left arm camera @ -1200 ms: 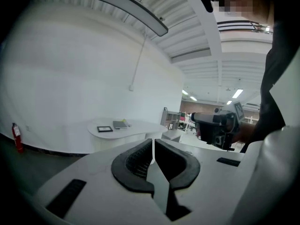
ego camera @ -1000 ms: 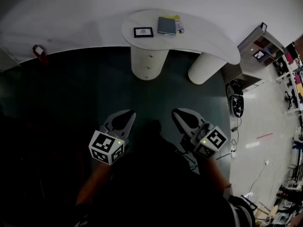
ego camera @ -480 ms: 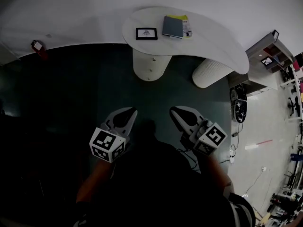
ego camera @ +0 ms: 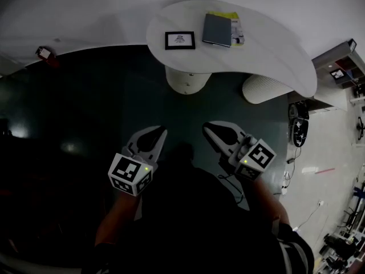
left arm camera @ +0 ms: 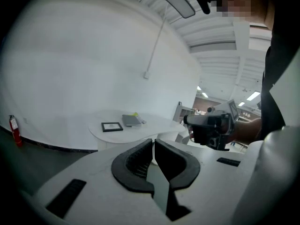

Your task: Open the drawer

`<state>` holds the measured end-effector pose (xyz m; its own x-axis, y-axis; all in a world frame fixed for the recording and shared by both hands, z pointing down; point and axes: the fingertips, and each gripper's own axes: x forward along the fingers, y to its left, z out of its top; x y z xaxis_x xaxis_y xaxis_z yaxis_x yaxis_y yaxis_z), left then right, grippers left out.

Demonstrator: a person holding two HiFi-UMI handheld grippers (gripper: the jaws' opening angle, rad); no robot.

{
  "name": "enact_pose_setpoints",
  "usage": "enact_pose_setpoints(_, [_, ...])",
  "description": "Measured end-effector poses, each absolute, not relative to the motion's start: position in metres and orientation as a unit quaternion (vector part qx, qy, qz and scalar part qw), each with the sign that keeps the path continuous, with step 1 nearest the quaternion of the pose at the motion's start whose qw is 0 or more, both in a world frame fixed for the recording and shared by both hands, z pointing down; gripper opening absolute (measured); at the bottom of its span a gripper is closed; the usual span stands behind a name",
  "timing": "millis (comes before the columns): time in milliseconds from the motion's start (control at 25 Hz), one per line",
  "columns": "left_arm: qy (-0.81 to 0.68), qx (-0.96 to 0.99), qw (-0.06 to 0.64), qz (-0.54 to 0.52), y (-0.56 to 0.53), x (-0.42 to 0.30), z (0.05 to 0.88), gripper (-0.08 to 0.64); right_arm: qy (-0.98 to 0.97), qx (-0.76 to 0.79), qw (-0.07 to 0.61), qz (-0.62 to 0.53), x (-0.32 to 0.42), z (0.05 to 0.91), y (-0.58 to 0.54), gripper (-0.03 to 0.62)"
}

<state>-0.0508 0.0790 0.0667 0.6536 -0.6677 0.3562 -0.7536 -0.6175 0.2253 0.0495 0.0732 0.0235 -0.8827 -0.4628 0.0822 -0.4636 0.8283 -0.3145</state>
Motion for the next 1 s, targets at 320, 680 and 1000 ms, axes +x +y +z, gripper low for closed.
enact_pose_setpoints(320, [-0.380,0.894,0.205,0.120,0.027,-0.061,0.110,0.026,-0.951,0.247,0.043,0.183,0.021,0.064,0.024,0.018])
enact_pose_setpoints(680, [-0.337,0.903,0.206,0.169,-0.038,-0.071,0.218,0.026,-0.935,0.276,0.041,0.218,0.005,0.178,-0.042,0.018])
enact_pose_setpoints(1000, [-0.308,0.910,0.219,0.174,-0.070,-0.060,0.266,0.026,-0.920,0.296,0.054,0.253,0.004,0.258,-0.066,0.018])
